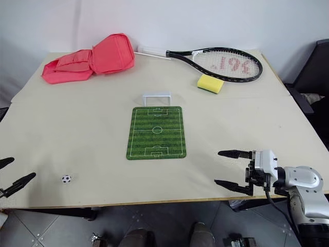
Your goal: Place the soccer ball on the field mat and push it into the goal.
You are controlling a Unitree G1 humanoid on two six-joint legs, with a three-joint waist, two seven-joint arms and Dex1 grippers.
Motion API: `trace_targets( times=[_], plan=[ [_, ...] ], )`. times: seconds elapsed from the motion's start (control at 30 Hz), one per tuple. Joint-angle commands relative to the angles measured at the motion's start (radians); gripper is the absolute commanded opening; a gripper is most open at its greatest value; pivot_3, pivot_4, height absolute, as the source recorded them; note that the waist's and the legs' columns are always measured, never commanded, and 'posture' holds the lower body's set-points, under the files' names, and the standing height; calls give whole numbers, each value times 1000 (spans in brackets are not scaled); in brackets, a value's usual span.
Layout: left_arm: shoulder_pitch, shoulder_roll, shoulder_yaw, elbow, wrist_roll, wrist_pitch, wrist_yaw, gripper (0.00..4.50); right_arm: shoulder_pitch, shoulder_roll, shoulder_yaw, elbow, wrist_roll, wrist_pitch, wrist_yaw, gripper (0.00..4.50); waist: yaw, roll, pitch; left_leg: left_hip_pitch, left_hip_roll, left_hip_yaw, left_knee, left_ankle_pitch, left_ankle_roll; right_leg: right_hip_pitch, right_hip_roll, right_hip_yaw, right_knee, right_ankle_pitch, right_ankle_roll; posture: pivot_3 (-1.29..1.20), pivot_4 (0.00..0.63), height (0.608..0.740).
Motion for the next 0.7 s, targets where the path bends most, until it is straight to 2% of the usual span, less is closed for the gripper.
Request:
trace_targets(
  times=[0.03, 0.13, 0.37, 0.47, 0.7],
  plan=[
    [16, 29, 5, -30, -20, 45, -42, 4453, 6, -5, -13, -45, 30, 13, 2, 4500, 2, 0, 0, 0, 0, 0, 0, 0, 0, 0, 0, 0, 0, 0, 0, 0, 150, 740],
    [12, 14, 32, -56, -94, 143, -114, 4453, -11, 23, 10, -99, 66, 60, -21, 4500, 1, 0, 0, 0, 0, 0, 0, 0, 0, 0, 0, 0, 0, 0, 0, 0, 150, 740],
    [65, -5, 33, -63, -156, 137, -361, 4453, -33, 174, 95, -287, 210, 110, -27, 4500, -4, 0, 0, 1, 3, 2, 0, -1, -2, -1, 3, 0, 1, -1, -2, 0, 150, 740],
    [77, -15, 14, -54, -140, 123, -402, 4453, -31, 212, 131, -301, 202, 71, 22, 4500, -2, 0, 0, 1, 3, 2, 0, -2, -2, -1, 3, 0, 1, -1, -2, 0, 150, 740],
    [61, -90, -38, -161, -141, 101, -405, 4453, -42, 195, 135, -242, 163, 31, 62, 4500, 11, 0, 0, 1, 3, 2, 2, -2, -1, -1, 3, 1, 2, -1, -2, 0, 150, 740]
  ],
)
